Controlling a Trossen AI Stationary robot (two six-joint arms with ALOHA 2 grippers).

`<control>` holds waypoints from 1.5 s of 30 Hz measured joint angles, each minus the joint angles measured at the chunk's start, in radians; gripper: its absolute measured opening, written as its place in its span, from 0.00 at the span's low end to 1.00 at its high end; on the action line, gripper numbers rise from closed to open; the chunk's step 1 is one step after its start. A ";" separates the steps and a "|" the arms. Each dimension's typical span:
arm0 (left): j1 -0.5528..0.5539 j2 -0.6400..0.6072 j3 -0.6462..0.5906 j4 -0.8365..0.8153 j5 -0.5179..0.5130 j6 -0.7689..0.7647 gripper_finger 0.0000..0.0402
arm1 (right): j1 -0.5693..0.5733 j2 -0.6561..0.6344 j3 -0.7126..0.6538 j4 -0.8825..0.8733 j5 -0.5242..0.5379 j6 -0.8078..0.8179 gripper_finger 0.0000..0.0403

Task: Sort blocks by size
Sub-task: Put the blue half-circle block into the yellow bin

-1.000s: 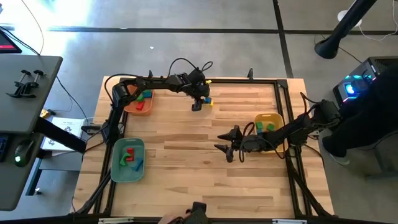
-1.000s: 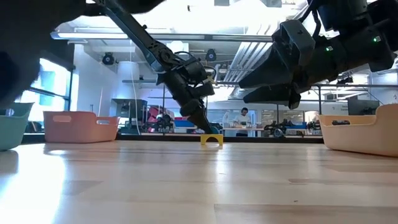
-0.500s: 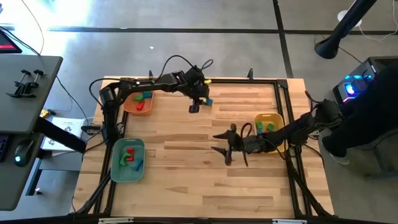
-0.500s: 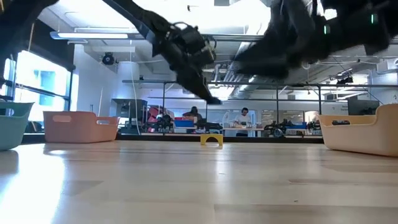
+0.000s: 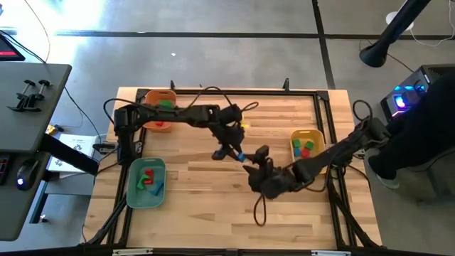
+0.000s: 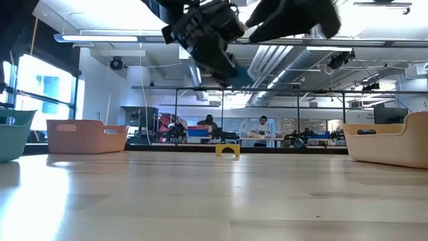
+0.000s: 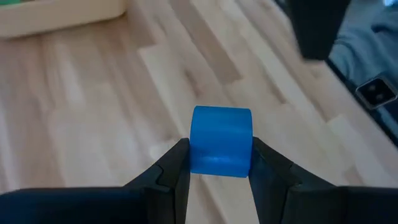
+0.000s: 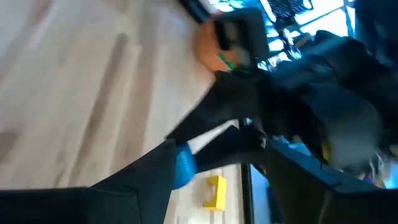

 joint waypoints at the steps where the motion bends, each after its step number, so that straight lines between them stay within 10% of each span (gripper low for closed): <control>1: -0.011 0.000 0.000 0.014 0.000 -0.019 0.27 | 0.009 0.013 0.017 -0.033 -0.006 -0.007 0.57; 45: -0.069 -0.023 -0.001 0.071 0.011 -0.131 0.30 | -0.027 0.112 0.039 -0.116 -0.038 0.090 0.27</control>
